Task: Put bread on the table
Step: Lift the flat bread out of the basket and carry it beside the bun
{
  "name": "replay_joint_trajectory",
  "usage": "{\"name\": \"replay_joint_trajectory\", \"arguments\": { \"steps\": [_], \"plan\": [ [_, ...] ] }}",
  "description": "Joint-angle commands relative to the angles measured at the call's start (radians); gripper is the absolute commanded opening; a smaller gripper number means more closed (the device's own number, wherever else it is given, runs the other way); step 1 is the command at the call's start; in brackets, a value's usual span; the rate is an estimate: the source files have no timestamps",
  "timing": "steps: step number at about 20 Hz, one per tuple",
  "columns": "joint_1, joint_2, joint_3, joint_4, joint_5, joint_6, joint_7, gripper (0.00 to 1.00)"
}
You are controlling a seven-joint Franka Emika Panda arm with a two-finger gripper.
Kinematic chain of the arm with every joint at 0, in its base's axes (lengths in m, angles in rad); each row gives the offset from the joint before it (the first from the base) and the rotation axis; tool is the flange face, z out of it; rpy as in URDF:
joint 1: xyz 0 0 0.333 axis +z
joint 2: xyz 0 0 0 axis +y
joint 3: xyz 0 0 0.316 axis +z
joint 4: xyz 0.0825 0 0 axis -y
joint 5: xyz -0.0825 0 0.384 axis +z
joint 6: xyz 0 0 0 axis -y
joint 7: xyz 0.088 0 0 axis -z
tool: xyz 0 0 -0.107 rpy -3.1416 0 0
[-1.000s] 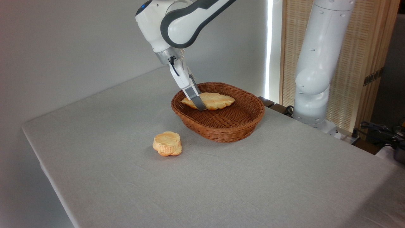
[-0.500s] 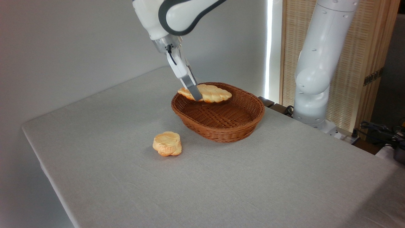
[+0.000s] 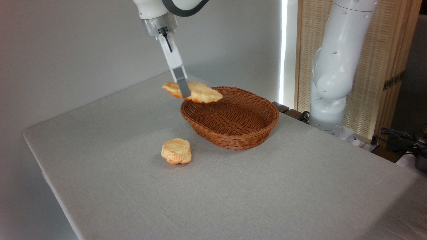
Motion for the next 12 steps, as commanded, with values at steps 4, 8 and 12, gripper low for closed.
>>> {"name": "replay_joint_trajectory", "arguments": {
  "steps": [4,8,12],
  "plan": [
    [0.121,0.169,0.002,0.167,-0.077,0.098,0.006,0.54],
    [0.154,0.256,0.002,0.208,-0.093,0.175,0.004,0.54],
    [0.154,0.307,0.002,0.208,-0.097,0.198,0.003,1.0]
  ]
}}
